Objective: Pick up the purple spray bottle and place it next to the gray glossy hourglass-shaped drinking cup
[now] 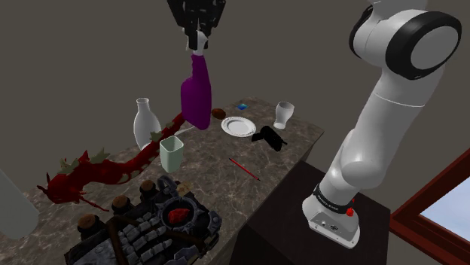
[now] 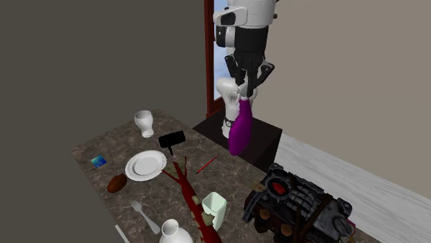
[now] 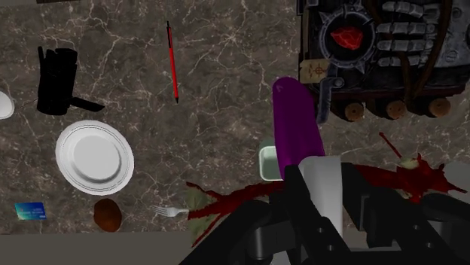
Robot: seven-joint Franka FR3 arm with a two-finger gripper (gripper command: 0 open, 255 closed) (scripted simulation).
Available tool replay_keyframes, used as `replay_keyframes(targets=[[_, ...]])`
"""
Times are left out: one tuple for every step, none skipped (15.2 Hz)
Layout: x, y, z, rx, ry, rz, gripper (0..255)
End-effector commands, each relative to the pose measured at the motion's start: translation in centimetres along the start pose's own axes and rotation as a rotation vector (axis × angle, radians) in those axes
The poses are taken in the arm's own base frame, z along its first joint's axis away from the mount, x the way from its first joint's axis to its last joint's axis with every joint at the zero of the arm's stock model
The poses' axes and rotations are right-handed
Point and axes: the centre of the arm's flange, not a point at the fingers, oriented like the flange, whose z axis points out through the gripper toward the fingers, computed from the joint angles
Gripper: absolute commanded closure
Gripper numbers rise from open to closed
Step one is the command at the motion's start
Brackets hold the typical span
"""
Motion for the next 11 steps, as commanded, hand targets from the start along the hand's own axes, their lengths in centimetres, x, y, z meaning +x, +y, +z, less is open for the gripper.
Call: replay_keyframes(targets=[[-0.1, 2.0, -0.3, 0.0, 0.0, -0.001, 255], [-0.2, 3.4, -0.2, 0.0, 0.0, -0.001, 255], [-0.3, 4.7, -0.2, 0.0, 0.0, -0.001, 255], [-0.4, 6.0, -0.2, 0.0, 0.0, -0.001, 255], [-0.5, 7.3, -0.2, 0.0, 0.0, -0.001, 255], [-0.6, 8.6, -0.2, 0.0, 0.0, -0.001, 255], [-0.7, 9.9, -0.2, 0.0, 0.0, -0.001, 255], [-0.8, 11.3, -0.2, 0.0, 0.0, -0.001, 255], [-0.8, 12.6, -0.2, 0.0, 0.0, -0.001, 255], [-0.9, 13.9, -0.2, 0.0, 0.0, -0.001, 255], [-1.0, 15.2, -0.2, 0.0, 0.0, -0.001, 255]])
